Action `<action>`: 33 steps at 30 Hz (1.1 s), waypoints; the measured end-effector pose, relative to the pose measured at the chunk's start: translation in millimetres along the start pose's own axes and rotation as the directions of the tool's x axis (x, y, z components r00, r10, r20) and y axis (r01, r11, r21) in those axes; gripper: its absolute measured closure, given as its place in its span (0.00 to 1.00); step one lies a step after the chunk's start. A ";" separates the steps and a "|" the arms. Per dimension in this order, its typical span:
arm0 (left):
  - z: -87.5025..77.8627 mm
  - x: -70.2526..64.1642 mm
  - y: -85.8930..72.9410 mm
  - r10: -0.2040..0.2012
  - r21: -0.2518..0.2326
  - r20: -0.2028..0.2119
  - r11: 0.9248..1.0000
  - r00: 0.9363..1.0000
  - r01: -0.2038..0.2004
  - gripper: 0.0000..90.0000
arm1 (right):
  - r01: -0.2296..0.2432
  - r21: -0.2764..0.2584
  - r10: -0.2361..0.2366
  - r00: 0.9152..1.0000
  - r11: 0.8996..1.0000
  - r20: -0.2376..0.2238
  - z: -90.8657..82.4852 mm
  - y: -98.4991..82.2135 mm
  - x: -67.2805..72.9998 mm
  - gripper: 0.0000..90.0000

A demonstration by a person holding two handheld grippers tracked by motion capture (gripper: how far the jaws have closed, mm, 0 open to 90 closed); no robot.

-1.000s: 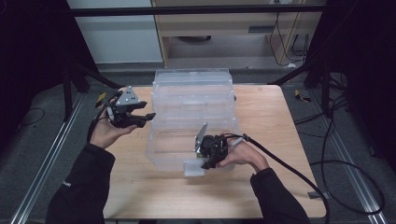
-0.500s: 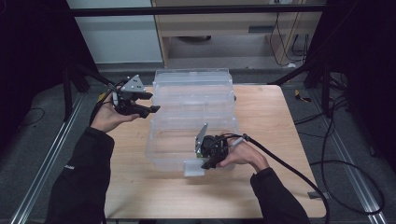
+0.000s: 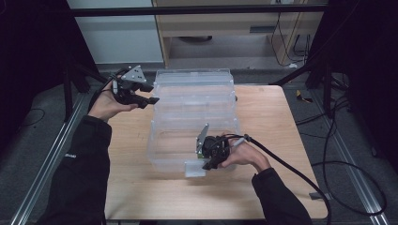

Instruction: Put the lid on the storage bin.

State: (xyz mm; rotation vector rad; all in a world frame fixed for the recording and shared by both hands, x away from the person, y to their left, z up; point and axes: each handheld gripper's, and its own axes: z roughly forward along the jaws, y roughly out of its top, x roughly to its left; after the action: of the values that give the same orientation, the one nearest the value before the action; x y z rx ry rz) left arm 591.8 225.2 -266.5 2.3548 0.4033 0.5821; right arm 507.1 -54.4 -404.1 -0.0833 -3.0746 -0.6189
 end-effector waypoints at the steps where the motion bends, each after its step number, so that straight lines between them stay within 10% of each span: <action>1: 0.9 0.5 0.8 0.008 0.004 0.003 1.000 1.000 -0.008 0.55 | 0.000 0.000 0.000 1.000 1.000 -0.001 0.0 0.0 0.0 0.75; 33: 45.2 13.3 30.1 0.155 0.135 0.100 0.977 0.983 -0.168 0.57 | 0.006 0.002 -0.006 1.000 1.000 -0.015 -0.5 -0.1 -1.5 0.76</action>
State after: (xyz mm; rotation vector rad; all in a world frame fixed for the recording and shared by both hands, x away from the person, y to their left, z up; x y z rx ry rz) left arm 629.9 184.8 -272.8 2.5578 0.2208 0.5365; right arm 508.6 -54.7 -403.7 -0.0683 -3.0620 -0.6139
